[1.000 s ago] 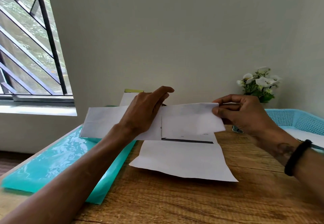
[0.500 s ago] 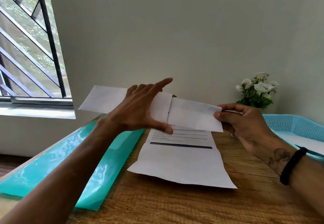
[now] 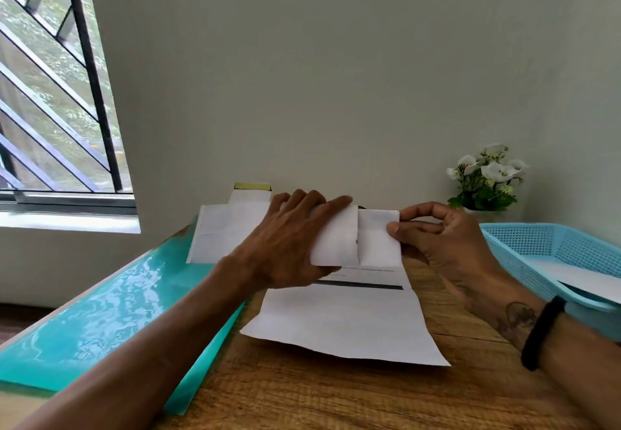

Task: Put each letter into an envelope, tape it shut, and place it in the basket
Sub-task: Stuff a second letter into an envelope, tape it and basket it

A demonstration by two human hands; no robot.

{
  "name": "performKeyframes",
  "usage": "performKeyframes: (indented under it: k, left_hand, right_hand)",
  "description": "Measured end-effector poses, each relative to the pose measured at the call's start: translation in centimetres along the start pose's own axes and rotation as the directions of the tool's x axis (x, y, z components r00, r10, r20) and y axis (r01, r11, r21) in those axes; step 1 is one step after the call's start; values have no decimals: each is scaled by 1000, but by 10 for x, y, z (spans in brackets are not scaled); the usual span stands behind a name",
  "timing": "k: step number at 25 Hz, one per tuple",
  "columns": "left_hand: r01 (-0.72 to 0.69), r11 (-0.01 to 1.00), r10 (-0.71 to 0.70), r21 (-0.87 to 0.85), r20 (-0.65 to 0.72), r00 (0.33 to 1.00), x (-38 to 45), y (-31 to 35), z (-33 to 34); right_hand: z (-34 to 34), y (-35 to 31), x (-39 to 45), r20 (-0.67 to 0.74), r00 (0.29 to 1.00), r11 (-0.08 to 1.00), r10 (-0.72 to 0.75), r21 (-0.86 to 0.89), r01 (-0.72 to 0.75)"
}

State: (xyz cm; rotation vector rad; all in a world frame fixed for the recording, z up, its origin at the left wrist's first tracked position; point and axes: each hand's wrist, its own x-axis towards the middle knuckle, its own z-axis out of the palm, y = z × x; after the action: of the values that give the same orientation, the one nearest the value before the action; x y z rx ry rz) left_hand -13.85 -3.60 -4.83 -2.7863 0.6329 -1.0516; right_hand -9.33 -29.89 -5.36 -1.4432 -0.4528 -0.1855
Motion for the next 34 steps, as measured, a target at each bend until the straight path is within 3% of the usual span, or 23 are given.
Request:
performKeyframes:
  k: [4,8,13,20,27,34]
  left_hand:
    - [-27,1000,26,-4,-72,997,1,11,4]
    - [-8,1000,9,10,-93,996,2,15,-1]
    - [-72,997,76,30,-132,988,2,30,-1]
    - [-61,997,69,50,-184,981,3,43,0]
    - [-36,998,45,43,-236,971,6,40,-5]
    - [-91,995,95,30,-201,975,5,50,-1]
  right_hand:
    - [15,2,-11,27,998,997,-52,54,51]
    - [21,0,-13,47,992,978,-118,-168,124]
    - [28,5,-14,99,995,999,10,34,-13]
    - [27,-1,-14,184,975,982,-127,-112,149]
    - [27,-3,-12,350,925,982,-147,-57,178]
    - [22,-2,-15,230,955,969,-188,-112,218]
